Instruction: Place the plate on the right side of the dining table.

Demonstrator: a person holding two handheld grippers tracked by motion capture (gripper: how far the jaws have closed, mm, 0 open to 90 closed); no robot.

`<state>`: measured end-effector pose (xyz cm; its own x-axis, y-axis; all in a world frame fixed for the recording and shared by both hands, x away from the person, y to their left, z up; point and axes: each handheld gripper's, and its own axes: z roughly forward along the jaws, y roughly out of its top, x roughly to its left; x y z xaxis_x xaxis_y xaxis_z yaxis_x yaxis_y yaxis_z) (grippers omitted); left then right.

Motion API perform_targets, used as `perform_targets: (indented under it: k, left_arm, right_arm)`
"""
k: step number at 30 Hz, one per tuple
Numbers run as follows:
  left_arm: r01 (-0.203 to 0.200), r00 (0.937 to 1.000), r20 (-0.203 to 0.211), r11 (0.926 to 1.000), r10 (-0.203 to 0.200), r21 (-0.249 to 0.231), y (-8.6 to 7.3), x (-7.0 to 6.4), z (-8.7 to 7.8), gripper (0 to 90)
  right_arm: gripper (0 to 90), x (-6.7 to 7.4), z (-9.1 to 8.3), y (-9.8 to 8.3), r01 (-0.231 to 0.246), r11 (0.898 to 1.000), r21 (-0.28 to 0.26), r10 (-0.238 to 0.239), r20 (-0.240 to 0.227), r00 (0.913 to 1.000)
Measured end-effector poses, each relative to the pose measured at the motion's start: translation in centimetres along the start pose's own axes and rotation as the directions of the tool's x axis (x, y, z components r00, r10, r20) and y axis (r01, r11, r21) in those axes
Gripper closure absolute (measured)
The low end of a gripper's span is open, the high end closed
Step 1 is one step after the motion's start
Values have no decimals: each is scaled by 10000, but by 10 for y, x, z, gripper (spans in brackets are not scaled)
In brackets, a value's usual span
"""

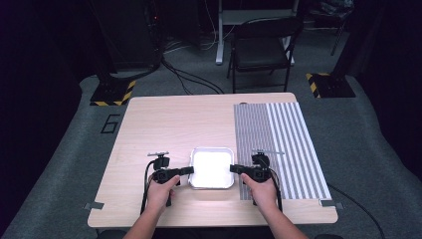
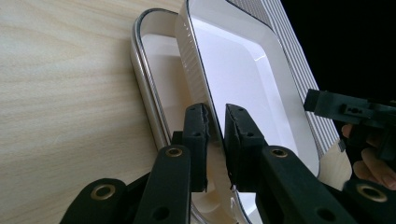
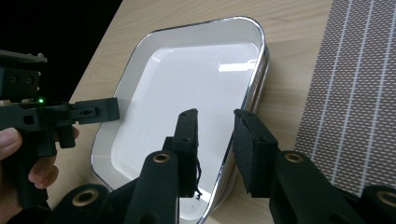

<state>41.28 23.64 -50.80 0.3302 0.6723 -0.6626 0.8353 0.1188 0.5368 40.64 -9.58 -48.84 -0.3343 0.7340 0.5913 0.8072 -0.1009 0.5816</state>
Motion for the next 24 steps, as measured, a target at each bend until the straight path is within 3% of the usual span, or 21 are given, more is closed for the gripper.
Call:
perform_targets:
  k: [8,24]
  left_arm:
    - [-11,10000,-53,9998,12,210,-3,1,6,778]
    - [-481,9983,-314,9979,495,443,-8,-6,6,722]
  right_arm:
    - [688,-4,2,-1,10,10000,-35,-10,156,9999]
    - [657,6,-1,-20,1323,9907,328,-1344,737,9882]
